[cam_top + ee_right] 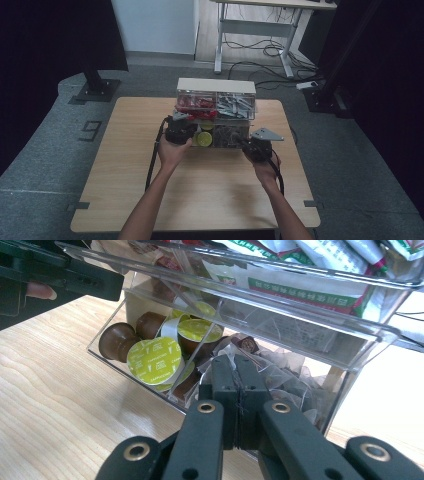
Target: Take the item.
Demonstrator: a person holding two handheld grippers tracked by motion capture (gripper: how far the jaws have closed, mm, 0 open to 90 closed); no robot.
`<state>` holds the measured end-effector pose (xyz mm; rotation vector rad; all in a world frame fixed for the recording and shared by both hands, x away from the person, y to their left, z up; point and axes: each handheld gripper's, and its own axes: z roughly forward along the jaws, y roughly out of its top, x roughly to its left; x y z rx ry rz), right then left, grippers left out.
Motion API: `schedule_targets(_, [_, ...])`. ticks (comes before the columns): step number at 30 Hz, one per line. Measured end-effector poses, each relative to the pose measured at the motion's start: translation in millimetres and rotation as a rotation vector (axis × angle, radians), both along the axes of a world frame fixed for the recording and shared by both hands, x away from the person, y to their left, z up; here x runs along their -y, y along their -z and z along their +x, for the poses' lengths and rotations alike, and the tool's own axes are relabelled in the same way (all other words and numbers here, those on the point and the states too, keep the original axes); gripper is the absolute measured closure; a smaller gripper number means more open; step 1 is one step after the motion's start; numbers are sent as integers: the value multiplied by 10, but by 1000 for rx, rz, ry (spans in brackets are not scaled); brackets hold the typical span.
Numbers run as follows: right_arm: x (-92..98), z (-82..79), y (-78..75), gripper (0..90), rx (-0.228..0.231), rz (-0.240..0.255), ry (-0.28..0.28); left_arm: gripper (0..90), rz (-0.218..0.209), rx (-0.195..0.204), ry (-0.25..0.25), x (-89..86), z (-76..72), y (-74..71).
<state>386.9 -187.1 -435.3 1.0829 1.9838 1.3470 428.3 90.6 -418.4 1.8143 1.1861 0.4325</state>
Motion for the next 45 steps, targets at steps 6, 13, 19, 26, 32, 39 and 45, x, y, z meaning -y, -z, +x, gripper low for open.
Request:
schedule_targets(6, [45,-12,-14,890,1,0,5,900,0,-1,-1,5,-3,2])
schedule_targets(13, [122,-27,-19,890,2,0,16,900,3,-2,0,17,-9,2])
schedule_targets(19, [204,-33,-20,890,-1,0,30,900,5,-3,2,35,-11,1])
schedule_targets(26, [318,-34,-8,890,-3,5,53,900,-1,-9,2,44,-6,11])
schedule_targets(32, [398,-34,-2,890,-5,4,68,900,-2,-9,3,42,-6,10])
schedule_targets(39, [467,-34,-10,890,-4,8,83,900,-2,-9,2,41,-8,9])
schedule_targets(45, [543,-33,-17,890,-4,9,99,900,-2,-9,2,41,-9,11])
